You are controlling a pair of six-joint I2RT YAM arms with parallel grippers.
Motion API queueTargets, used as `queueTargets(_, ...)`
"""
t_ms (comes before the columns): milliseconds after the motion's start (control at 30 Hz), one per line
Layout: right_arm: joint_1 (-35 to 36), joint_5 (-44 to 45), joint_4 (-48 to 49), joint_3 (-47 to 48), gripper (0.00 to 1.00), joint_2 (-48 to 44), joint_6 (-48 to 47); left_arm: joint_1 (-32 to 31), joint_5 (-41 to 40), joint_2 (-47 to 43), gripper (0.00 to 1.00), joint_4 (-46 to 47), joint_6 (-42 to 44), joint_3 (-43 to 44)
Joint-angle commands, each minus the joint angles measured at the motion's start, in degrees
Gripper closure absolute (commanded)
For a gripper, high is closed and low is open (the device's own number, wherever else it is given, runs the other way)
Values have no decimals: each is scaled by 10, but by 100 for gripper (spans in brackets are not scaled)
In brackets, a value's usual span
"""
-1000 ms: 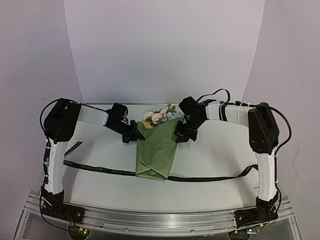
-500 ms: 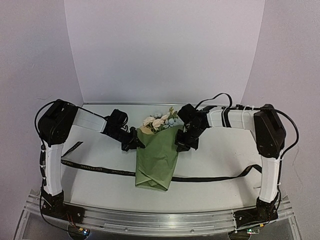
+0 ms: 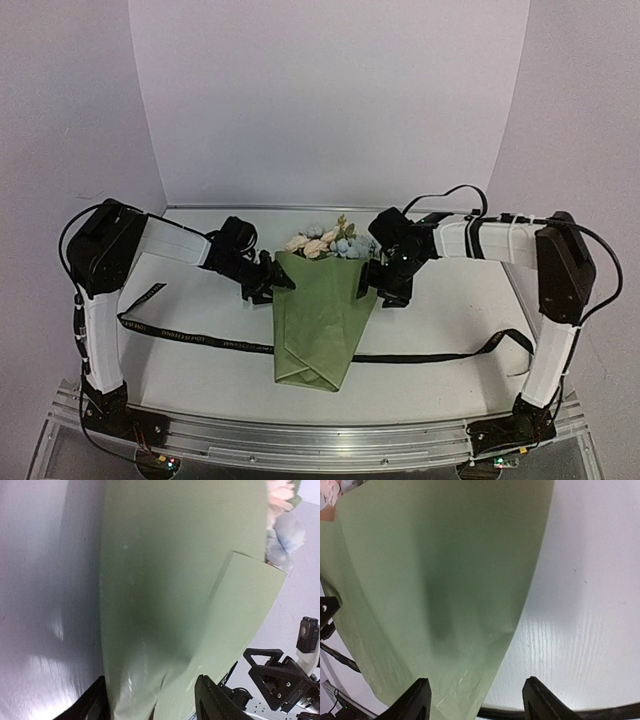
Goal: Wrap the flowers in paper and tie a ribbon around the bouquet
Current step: Place the folded bouquet on the ribbon, then pick up the ribbon at the center of the board.
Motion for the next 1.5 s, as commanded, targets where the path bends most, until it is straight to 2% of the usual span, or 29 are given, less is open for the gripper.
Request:
queueTargets(0, -7, 57, -14, -40, 20, -91, -18, -1, -88, -91, 33, -29, 17, -6)
queueTargets(100, -16, 74, -17, -90, 11, -139, -14, 0, -150, -133, 24, -61, 19, -22)
queueTargets(167, -22, 80, -18, -123, 9, -170, -8, 5, -195, -166, 22, -83, 10, -44)
queueTargets(333, -33, 105, -17, -219, 8, -250, 10, 34, -323, -285, 23, -135, -63, -155)
queueTargets(533, -44, 135, -17, -311, 8, -335, 23, 95, -482, -450, 27, -260, -144, -271)
queueTargets(700, -78, 126, -17, -373, 8, -402, 40, 143, -538, -518, 28, -322, -183, -317)
queueTargets(867, -103, 130, -19, -428, 7, -462, 61, 163, -538, -495, 27, -309, -209, -335)
queueTargets(1167, -142, 179, -65, -487, 3, -542, 90, 193, -509, -394, 27, -263, -207, -328)
queueTargets(1367, -171, 176, -68, -511, 2, -552, 97, 200, -493, -330, 33, -236, -201, -317)
queueTargets(1467, -183, 177, -69, -515, 2, -551, 98, 200, -485, -309, 40, -220, -199, -315)
